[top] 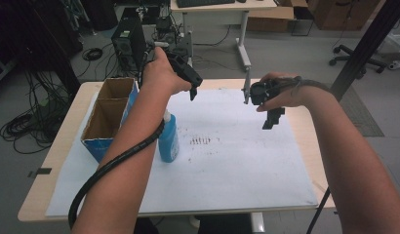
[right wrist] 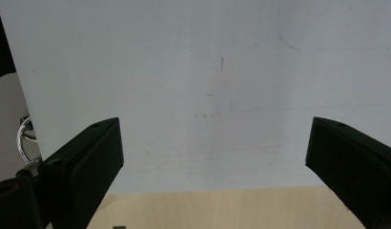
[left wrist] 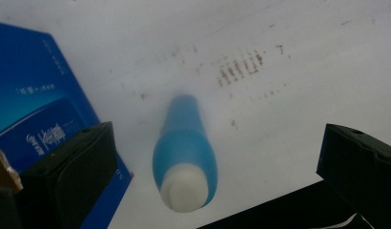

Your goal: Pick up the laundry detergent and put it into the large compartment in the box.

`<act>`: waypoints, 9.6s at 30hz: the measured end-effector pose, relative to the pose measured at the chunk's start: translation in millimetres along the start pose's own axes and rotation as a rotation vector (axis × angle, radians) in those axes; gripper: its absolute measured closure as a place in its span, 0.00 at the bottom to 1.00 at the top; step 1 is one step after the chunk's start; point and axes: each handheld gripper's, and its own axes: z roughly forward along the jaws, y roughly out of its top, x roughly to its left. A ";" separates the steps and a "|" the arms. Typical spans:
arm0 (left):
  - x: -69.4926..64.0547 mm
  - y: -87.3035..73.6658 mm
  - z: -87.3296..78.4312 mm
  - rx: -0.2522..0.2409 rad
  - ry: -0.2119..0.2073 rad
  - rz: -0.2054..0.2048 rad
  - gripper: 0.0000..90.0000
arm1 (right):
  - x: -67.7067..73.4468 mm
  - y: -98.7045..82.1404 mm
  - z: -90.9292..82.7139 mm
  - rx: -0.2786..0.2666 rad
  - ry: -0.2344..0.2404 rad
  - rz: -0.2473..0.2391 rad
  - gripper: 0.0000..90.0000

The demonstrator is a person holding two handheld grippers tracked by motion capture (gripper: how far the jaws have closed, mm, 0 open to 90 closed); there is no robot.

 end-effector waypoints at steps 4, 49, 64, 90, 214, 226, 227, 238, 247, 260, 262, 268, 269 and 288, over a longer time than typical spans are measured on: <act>1.5 -6.9 4.6 0.009 0.003 -0.026 0.00 | -1.1 3.5 1.8 0.001 -0.001 -0.014 0.06; 7.0 -36.6 56.4 0.054 0.002 -0.092 0.00 | 6.8 11.2 10.6 -0.012 0.005 -0.023 0.06; 13.0 -39.2 69.2 0.068 -0.005 -0.112 0.00 | 4.4 11.9 10.5 -0.014 0.011 -0.013 0.06; 9.7 -41.2 86.1 0.092 0.013 -0.114 0.00 | 6.2 14.5 11.5 -0.008 0.003 -0.023 0.06; 0.0 -53.3 14.3 0.109 0.064 -0.058 0.42 | 10.7 19.4 9.6 0.000 0.002 -0.013 0.06; -3.6 -51.9 -21.0 0.096 0.060 -0.051 0.42 | 11.0 18.8 8.1 -0.003 -0.002 -0.012 0.06; -3.6 -51.9 -21.0 0.096 0.060 -0.051 0.42 | 11.1 18.7 8.0 -0.005 -0.001 -0.014 0.06; 9.9 -54.6 -69.7 0.062 0.077 -0.088 0.42 | 11.1 21.3 8.1 -0.001 -0.003 -0.013 0.06; 28.7 -55.6 -103.7 0.042 0.099 -0.174 0.42 | 9.7 23.7 11.0 0.002 0.002 -0.016 0.06; 57.0 -59.7 -137.2 0.011 0.102 -0.267 0.42 | 8.2 25.8 10.9 -0.004 0.003 -0.015 0.06; 63.2 -60.9 -141.3 0.008 0.098 -0.281 0.42 | 8.5 26.0 11.4 -0.002 0.004 -0.012 0.06; 72.9 -64.8 -153.6 -0.007 0.108 -0.307 0.42 | 8.3 28.7 12.1 0.001 0.007 -0.017 0.06; 72.9 -64.8 -153.6 -0.007 0.108 -0.307 0.42 | 8.3 28.7 12.1 0.001 0.007 -0.017 0.06; 105.7 -81.5 -162.2 -0.036 0.152 -0.342 0.42 | 9.5 32.8 3.8 -0.002 -0.004 -0.029 0.06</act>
